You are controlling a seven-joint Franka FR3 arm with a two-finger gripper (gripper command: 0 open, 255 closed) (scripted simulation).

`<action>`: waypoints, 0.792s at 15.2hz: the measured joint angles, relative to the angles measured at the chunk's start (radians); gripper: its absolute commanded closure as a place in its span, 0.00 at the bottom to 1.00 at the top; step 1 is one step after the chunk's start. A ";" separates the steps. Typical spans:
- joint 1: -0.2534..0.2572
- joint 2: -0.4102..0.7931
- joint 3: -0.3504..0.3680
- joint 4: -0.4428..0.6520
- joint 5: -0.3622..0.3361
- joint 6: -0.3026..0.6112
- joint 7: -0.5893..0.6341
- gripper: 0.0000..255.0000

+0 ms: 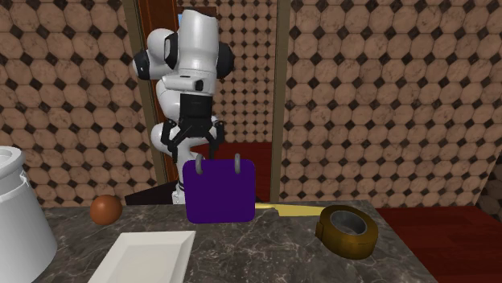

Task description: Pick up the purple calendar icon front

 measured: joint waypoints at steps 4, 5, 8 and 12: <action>-0.002 -0.008 -0.005 -0.036 -0.006 0.029 0.004 1.00; -0.002 -0.008 -0.004 -0.037 -0.006 0.031 0.004 1.00; -0.003 -0.009 -0.005 -0.038 -0.007 0.032 0.004 1.00; -0.002 -0.009 -0.004 -0.038 -0.007 0.033 0.005 1.00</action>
